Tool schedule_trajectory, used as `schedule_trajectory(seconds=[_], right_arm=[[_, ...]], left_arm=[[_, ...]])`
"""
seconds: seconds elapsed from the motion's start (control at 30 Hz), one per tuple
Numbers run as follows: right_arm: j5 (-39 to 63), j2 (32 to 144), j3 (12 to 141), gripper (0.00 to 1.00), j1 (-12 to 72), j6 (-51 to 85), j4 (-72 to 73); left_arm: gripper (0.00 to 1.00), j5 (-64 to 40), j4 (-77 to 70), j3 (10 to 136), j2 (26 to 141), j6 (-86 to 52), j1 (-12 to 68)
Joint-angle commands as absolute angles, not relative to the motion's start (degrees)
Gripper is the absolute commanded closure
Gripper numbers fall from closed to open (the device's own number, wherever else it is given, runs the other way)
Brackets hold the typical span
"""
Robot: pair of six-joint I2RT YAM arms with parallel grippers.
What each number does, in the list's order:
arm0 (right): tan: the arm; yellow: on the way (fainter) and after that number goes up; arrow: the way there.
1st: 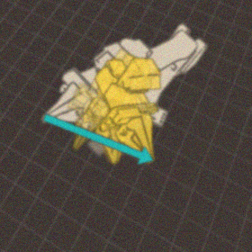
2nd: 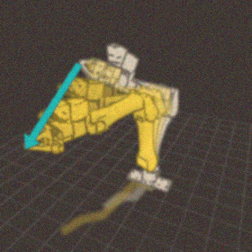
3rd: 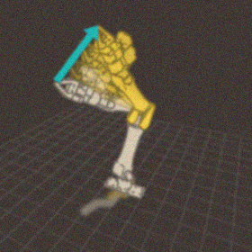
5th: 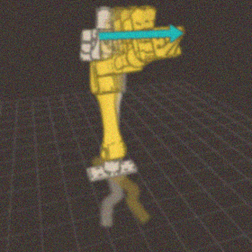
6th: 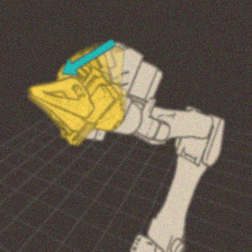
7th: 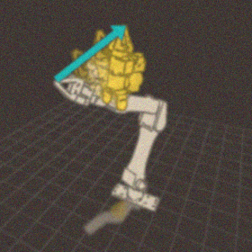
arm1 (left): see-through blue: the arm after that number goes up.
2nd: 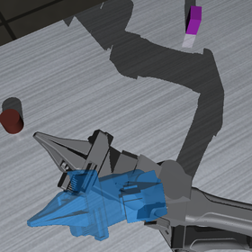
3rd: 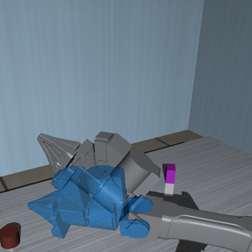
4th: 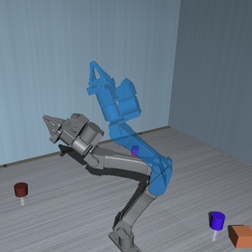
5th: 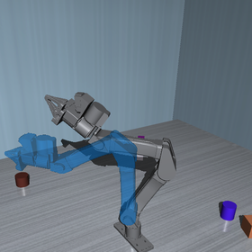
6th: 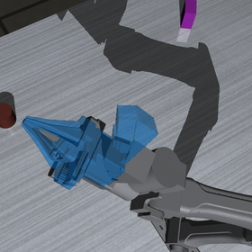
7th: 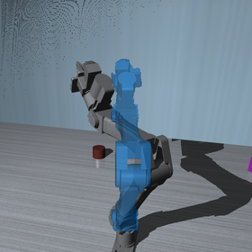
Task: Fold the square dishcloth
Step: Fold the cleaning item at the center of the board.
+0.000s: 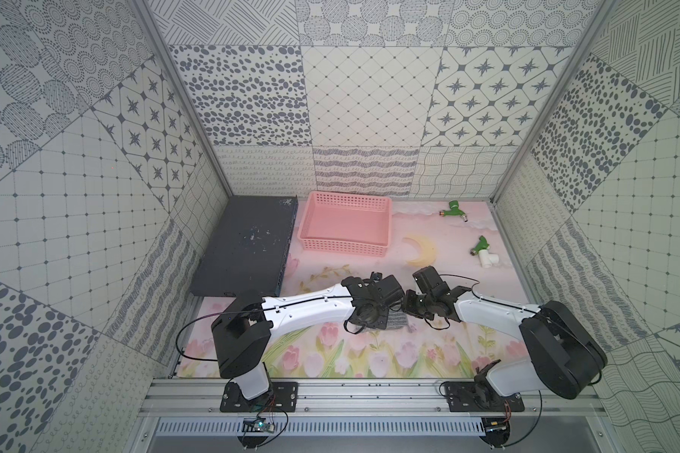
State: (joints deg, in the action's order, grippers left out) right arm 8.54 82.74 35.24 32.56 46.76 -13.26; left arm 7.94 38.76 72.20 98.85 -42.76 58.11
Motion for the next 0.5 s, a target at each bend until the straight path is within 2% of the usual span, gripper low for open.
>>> schedule_trajectory(seconds=[0.0, 0.47], right_arm=[[9.16, 82.05, 34.01, 0.87, 32.82, 47.61, -12.4], [8.93, 79.62, 33.23, 0.87, 32.86, 48.43, -11.69]], left_arm=[[1.0, -0.42, 31.8, 74.18, 101.31, -41.27, 58.62], [1.0, -3.9, 26.61, 77.03, 106.99, -45.97, 56.78]])
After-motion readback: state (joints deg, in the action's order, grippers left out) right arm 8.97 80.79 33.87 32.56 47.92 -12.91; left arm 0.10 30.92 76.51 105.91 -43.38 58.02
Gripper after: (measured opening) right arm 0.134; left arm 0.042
